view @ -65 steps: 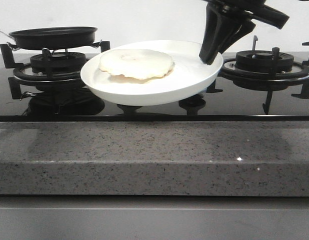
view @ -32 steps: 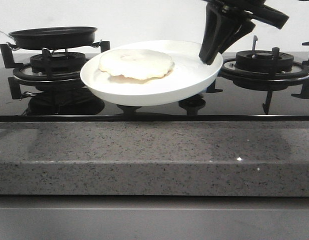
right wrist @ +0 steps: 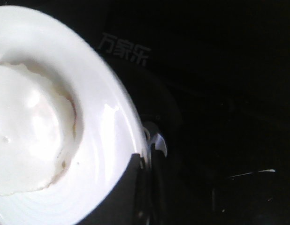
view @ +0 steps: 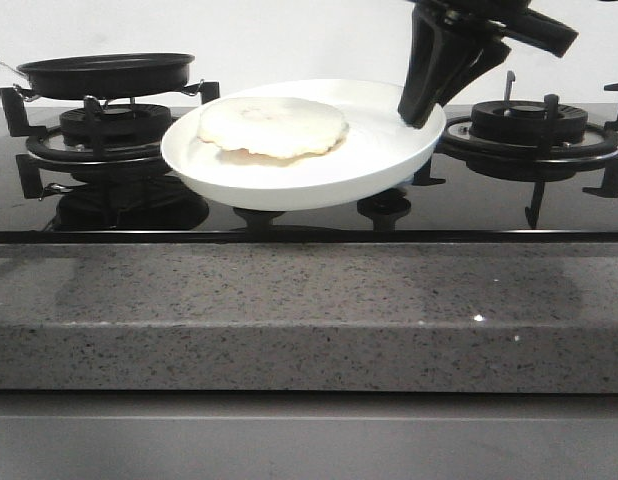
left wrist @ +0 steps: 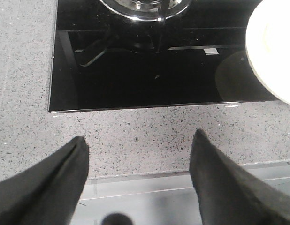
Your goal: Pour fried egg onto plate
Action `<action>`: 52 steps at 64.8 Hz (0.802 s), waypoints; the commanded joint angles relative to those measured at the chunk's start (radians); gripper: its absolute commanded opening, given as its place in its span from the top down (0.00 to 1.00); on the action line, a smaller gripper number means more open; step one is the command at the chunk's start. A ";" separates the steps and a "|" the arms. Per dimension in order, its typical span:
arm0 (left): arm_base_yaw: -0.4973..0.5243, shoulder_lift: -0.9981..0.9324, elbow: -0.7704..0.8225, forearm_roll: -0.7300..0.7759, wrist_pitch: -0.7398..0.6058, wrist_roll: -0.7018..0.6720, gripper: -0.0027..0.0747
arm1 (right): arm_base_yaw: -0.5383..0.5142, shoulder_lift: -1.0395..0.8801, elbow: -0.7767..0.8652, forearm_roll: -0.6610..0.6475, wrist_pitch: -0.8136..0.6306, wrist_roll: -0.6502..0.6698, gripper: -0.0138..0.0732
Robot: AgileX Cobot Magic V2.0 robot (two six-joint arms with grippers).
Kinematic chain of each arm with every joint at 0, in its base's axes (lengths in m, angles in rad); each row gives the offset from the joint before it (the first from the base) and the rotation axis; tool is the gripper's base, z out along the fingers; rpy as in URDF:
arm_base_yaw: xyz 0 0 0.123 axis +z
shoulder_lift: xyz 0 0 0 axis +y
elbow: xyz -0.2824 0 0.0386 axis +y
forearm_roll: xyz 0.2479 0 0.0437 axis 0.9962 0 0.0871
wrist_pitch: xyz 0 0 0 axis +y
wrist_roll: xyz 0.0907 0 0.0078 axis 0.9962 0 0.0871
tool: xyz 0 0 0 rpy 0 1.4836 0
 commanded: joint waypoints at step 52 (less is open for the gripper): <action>-0.008 0.000 -0.026 0.000 -0.063 -0.008 0.37 | -0.115 0.251 -0.396 0.032 -0.069 0.312 0.92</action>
